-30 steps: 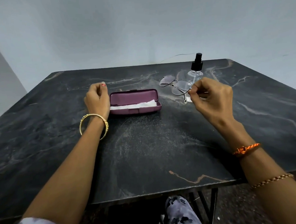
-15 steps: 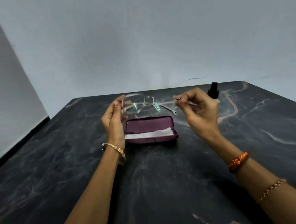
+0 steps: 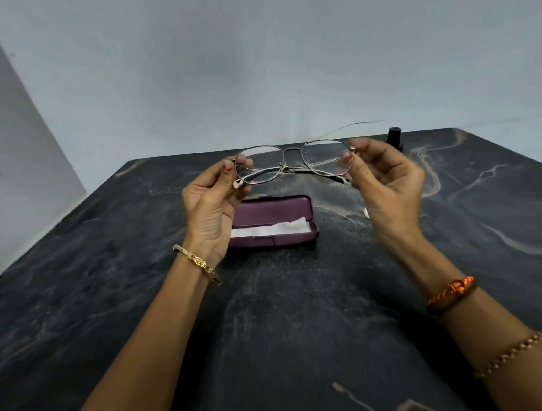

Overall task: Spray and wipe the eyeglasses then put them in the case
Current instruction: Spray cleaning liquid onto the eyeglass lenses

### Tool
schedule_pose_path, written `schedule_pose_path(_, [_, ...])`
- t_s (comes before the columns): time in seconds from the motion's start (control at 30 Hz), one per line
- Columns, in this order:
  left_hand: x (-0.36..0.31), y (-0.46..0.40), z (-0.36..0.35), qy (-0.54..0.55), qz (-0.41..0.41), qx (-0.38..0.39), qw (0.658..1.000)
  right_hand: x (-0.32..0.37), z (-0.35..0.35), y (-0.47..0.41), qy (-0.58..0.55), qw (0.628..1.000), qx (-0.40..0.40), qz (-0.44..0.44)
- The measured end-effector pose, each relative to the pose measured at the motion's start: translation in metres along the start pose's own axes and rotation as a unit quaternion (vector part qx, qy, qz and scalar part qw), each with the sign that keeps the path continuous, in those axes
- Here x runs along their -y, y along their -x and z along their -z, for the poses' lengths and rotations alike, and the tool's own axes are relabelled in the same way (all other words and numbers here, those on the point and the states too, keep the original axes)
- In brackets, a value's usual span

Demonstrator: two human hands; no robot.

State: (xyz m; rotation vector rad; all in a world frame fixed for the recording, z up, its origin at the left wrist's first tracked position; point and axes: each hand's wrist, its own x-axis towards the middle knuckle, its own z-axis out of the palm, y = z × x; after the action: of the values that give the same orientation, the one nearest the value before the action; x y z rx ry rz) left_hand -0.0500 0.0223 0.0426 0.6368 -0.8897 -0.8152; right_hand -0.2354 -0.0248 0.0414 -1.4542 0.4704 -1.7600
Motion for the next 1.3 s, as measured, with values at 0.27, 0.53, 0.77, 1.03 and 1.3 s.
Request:
schedule_pose_path(0.27, [-0.005,0.000,-0.002,0.015,0.008,0.018,1.000,0.000,-0.003,0.001,0.005,1.000,0.009,0.001])
schedule_pose_path(0.53, [-0.015,0.000,-0.007,-0.005,-0.035,0.028,0.999,0.006,-0.004,-0.001,0.045,0.996,-0.018,0.081])
schedule_pose_path(0.77, [-0.018,-0.001,-0.007,-0.029,-0.070,0.045,0.996,0.002,0.004,-0.005,0.118,0.985,-0.041,0.122])
schedule_pose_path(1.03, [-0.018,0.000,-0.007,-0.077,-0.121,0.061,0.988,0.006,0.006,-0.005,0.250,0.940,-0.064,0.224])
schedule_pose_path(1.3, [-0.020,-0.001,0.000,-0.136,-0.133,0.084,0.978,0.005,0.007,-0.004,0.385,0.869,-0.059,0.305])
